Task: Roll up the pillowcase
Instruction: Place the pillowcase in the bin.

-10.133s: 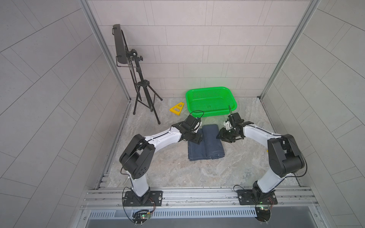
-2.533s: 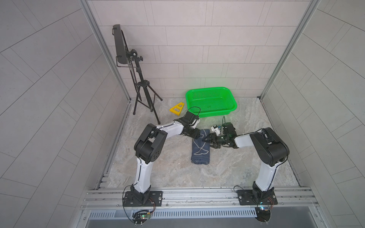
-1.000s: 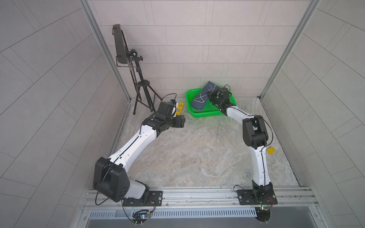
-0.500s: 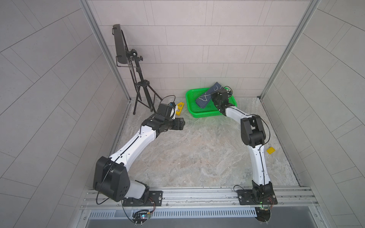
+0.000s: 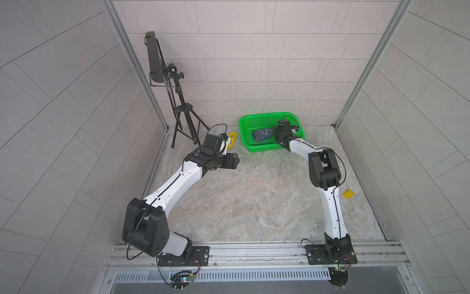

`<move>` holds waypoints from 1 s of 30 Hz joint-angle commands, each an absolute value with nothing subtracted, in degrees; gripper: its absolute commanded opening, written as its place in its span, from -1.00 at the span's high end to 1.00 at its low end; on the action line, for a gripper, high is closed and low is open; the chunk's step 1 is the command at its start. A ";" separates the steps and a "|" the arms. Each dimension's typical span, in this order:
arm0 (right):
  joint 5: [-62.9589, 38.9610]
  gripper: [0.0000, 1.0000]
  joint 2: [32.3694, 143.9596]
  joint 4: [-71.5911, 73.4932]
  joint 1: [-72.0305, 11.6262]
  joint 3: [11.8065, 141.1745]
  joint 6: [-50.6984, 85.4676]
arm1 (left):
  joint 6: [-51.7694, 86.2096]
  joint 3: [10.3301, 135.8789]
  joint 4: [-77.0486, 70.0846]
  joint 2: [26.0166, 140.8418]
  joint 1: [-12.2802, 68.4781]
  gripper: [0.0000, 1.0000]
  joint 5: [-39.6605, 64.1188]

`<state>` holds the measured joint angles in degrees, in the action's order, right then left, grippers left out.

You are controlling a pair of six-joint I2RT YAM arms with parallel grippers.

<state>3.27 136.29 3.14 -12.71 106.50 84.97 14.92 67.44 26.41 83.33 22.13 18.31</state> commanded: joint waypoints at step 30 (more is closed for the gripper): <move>-8.11 -0.30 104.05 -12.05 -9.18 86.32 55.94 | 5.20 64.52 30.74 76.56 12.83 -0.61 13.55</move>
<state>-5.69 110.10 -9.98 -10.59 89.56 68.69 8.01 66.46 28.67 81.03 15.14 17.72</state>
